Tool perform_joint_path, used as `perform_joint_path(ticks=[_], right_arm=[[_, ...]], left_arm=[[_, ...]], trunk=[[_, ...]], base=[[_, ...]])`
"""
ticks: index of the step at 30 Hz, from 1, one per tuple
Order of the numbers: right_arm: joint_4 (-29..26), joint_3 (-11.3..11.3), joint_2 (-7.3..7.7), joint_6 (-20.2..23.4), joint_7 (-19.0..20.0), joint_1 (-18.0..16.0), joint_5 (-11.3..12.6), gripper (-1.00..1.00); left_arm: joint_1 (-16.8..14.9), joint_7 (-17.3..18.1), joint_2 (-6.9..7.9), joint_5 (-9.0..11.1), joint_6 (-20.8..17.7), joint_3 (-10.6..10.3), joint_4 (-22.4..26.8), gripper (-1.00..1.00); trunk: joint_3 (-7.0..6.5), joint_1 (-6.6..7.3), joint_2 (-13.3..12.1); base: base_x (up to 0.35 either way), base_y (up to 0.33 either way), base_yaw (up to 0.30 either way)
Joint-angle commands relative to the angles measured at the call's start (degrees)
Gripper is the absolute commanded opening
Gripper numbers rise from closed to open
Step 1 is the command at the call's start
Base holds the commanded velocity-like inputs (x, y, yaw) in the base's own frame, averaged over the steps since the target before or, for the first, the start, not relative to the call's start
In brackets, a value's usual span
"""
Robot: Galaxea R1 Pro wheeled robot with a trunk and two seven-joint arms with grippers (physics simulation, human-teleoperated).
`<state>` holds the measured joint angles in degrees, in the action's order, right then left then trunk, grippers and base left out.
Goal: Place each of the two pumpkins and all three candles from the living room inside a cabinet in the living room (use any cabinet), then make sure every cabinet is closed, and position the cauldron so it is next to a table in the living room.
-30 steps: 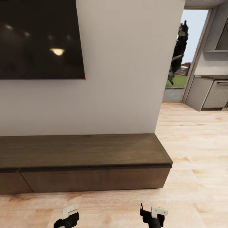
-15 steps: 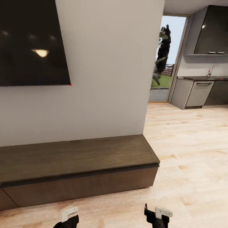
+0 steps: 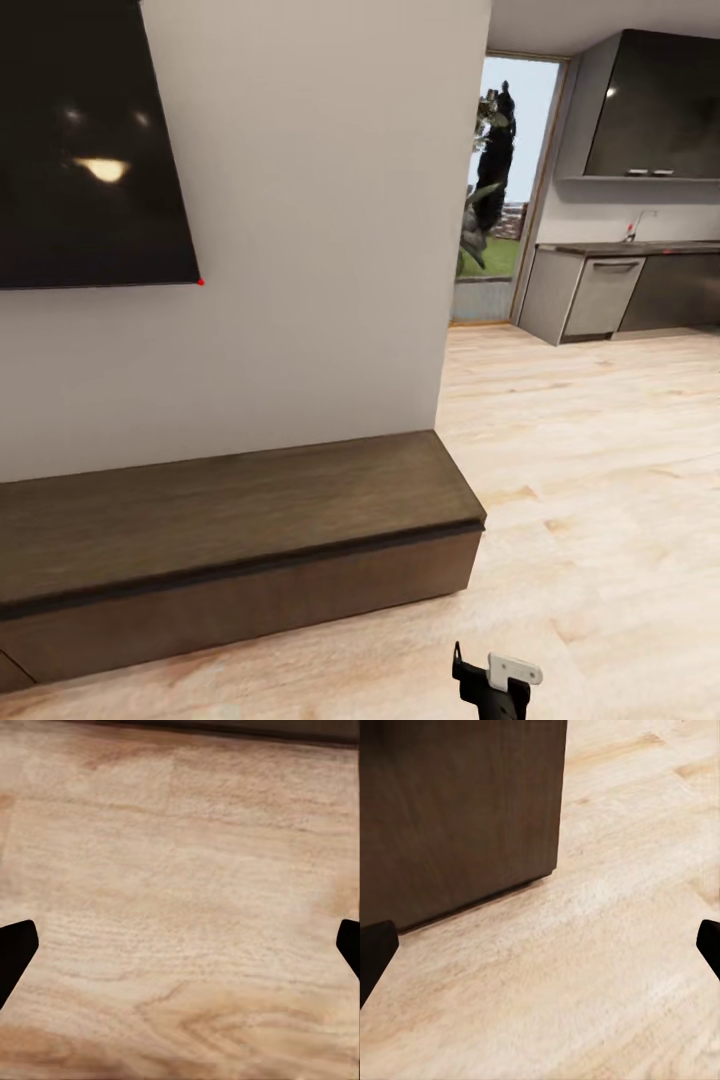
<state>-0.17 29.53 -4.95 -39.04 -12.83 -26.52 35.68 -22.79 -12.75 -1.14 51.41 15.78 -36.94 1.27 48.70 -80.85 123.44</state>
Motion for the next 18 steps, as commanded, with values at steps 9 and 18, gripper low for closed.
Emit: perform_joint_path(ticks=[9,18], right_arm=[[1.51,0.39,1.47,-0.21,-0.41,6.89,-0.22,1.00],[1.57,0.64,1.46,-0.50,-0.36,8.83,-0.28,1.00]], left_arm=[[4.45,-0.26,1.97,0.26,6.67,-0.56,0.05,1.00],[7.83,-0.26,2.20,0.20,10.56,-0.56,0.05,1.00]], trunk=[[-1.58,1.99,-3.60],[-2.12,2.65,-4.81]], base=[[0.000,0.000,0.000],[0.000,0.000,-0.036]])
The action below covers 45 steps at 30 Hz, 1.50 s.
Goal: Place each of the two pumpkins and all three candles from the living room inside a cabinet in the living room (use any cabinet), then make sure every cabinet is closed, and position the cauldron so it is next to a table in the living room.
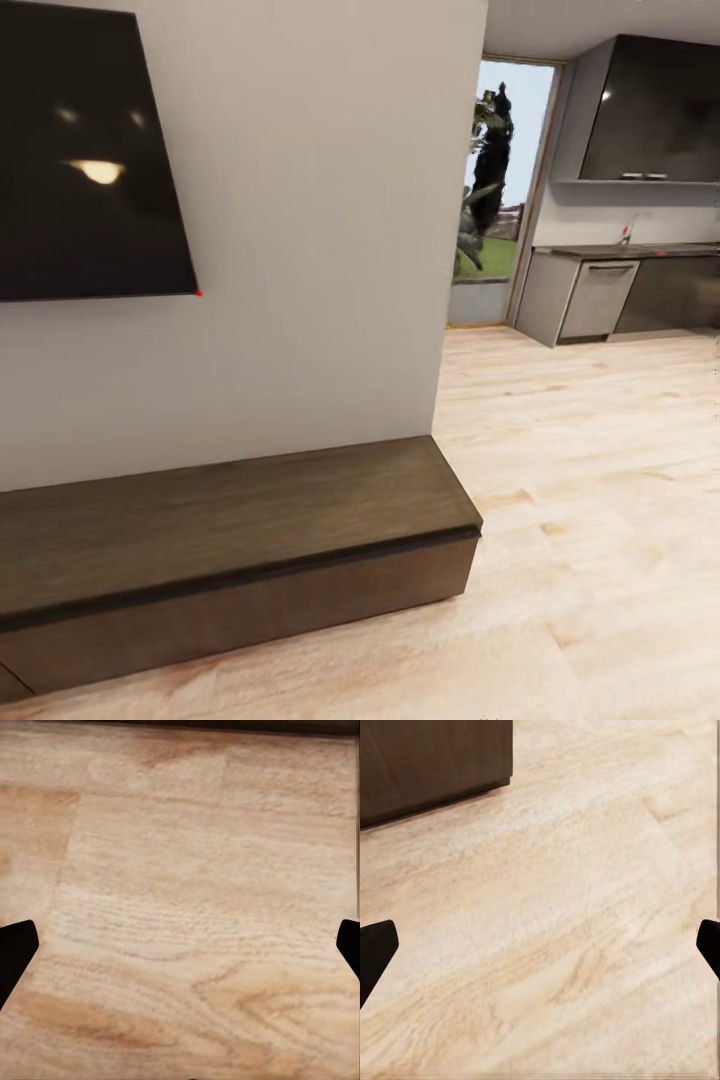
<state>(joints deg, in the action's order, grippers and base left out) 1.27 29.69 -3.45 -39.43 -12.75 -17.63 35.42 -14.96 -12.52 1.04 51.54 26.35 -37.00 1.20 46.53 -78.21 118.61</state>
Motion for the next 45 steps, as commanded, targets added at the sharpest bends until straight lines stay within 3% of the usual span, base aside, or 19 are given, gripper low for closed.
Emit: perform_joint_path(ticks=[1,8,18,37,45], right_arm=[[0.12,0.50,-0.05,-0.11,-0.42,-0.02,-0.07,1.00],[0.05,0.61,-0.11,0.11,-0.35,0.05,-0.25,1.00],[0.05,0.54,0.22,0.41,-0.68,0.05,-0.34,1.00],[0.05,0.46,0.38,0.59,-0.51,0.05,0.07,1.00],[0.05,0.46,0.29,0.59,-0.54,0.05,0.09,1.00]], left_arm=[[0.11,-0.49,0.00,0.05,0.29,-0.51,0.12,1.00],[0.28,-0.49,-0.11,0.04,0.81,-0.54,0.12,1.00],[0.29,-0.49,-0.07,0.01,0.81,-0.53,0.12,1.00],[0.29,-0.49,-0.25,-0.04,0.81,-0.53,0.14,1.00],[0.29,-0.50,-1.52,-0.05,0.81,-0.48,0.20,1.00]], trunk=[[0.05,0.01,0.02],[0.05,0.01,0.02],[0.05,0.01,0.02],[0.05,0.01,0.02],[0.05,0.01,0.02]], base=[[0.000,0.000,-0.189],[0.000,-0.006,-0.243],[-0.028,-0.242,-0.257],[0.000,-0.005,-0.283],[0.000,0.000,-0.276]])
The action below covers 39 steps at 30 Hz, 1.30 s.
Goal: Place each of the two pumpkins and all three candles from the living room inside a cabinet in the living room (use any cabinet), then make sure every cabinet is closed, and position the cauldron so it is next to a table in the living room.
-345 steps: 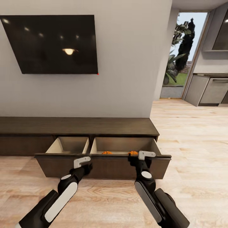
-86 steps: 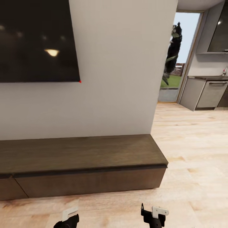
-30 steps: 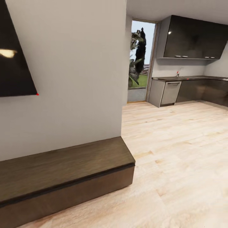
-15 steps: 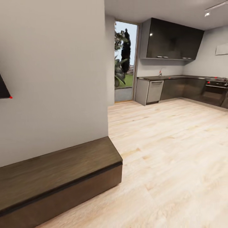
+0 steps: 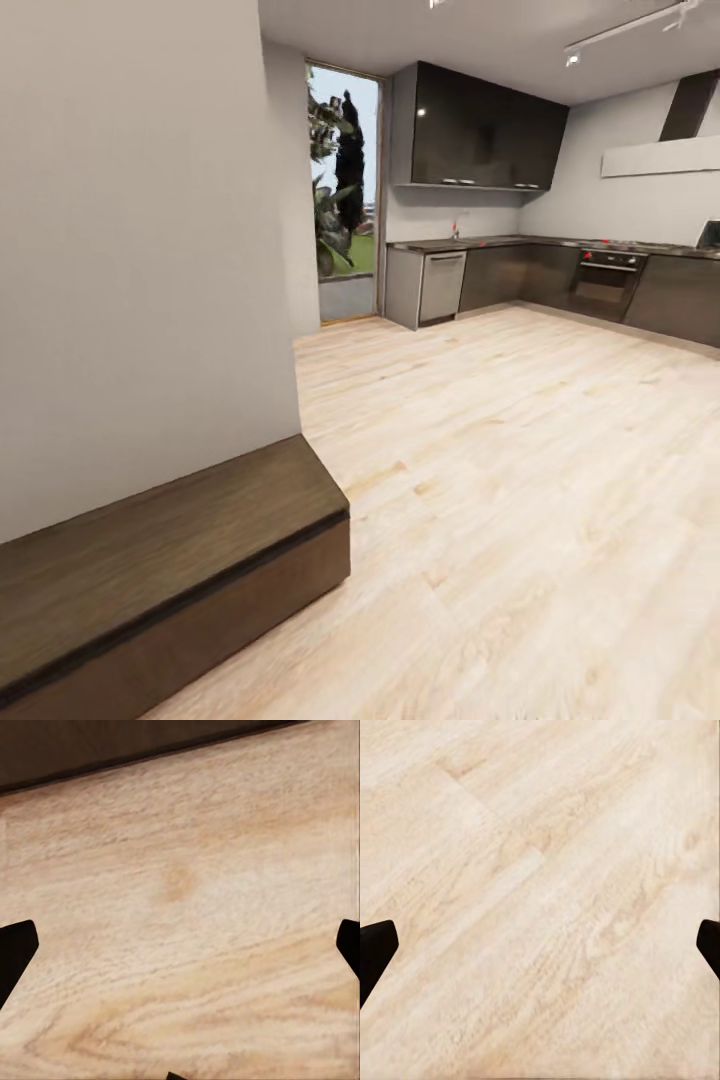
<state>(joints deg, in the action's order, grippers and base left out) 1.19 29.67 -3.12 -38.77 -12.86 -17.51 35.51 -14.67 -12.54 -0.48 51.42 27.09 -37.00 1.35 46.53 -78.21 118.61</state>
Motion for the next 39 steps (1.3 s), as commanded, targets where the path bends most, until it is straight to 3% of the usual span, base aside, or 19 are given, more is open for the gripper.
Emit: perform_joint_path(ticks=[1,19,39], right_arm=[[0.13,0.47,-0.04,-0.08,-0.43,-0.06,-0.01,1.00],[0.13,0.19,-0.04,0.03,-0.68,-0.06,0.19,1.00],[0.13,0.08,-0.05,0.11,-0.71,-0.06,0.26,1.00]], left_arm=[[0.00,-0.48,-0.01,0.07,0.07,-0.48,0.05,1.00],[0.00,-0.55,0.04,0.09,0.04,-0.44,0.00,1.00],[0.00,-0.48,0.04,0.09,0.05,-0.53,-0.03,1.00]], trunk=[[0.05,0.01,0.02],[0.18,0.01,0.02],[1.86,0.01,0.02]], base=[[0.000,0.000,-0.272],[0.000,0.000,-0.264],[0.000,0.000,-0.098]])
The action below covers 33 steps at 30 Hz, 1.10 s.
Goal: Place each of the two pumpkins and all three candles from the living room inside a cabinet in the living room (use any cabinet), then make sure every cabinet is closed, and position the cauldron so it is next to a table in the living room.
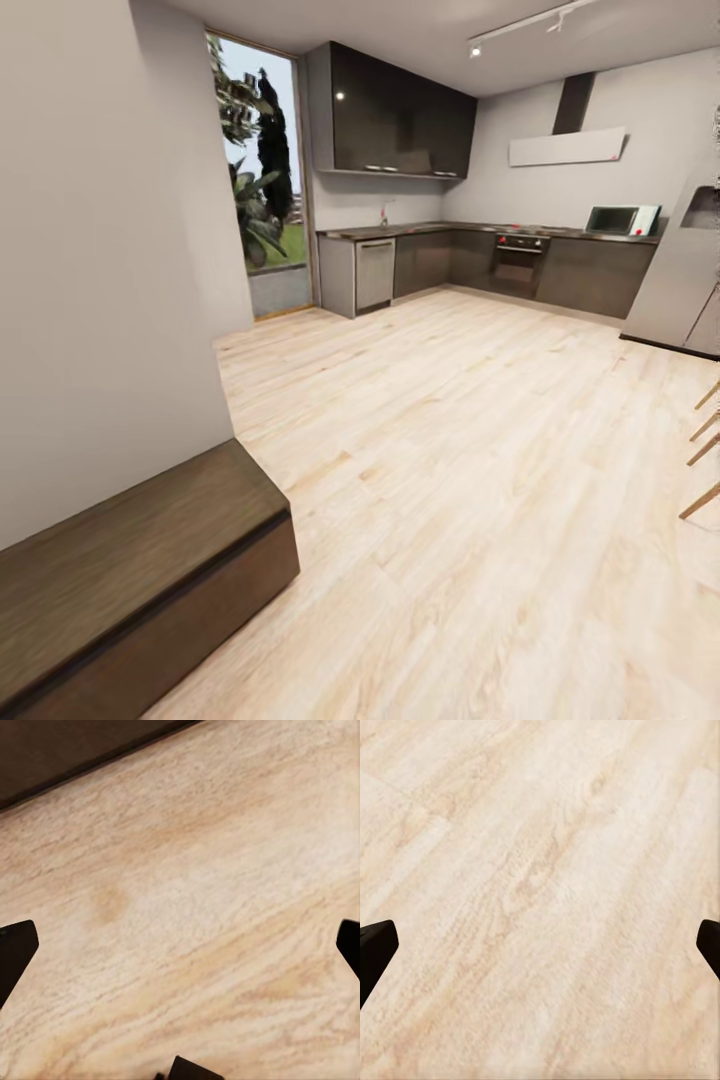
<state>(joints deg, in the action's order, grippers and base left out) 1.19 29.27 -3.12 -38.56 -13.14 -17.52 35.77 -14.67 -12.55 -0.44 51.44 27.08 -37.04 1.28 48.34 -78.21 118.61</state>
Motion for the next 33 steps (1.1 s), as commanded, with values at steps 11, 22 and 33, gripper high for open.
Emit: perform_joint_path(ticks=[11,22,33], right_arm=[[0.13,0.61,0.04,-0.11,-0.18,-0.06,-0.08,1.00],[0.13,0.61,0.05,-0.18,-0.14,-0.06,-0.17,1.00],[0.13,0.61,0.13,-0.20,-0.14,-0.06,-0.23,1.00]], left_arm=[[-0.01,-0.46,0.00,0.06,0.04,-0.48,0.04,1.00],[-0.01,-0.46,0.00,0.06,0.04,-0.45,0.05,1.00],[-0.01,-0.46,0.00,0.06,-0.01,-0.48,0.04,1.00]], trunk=[[0.47,0.01,0.02],[0.47,0.01,0.02],[0.44,0.01,0.02]], base=[[0.000,0.000,-0.227],[0.000,0.000,-0.299],[0.000,0.000,-0.300]])
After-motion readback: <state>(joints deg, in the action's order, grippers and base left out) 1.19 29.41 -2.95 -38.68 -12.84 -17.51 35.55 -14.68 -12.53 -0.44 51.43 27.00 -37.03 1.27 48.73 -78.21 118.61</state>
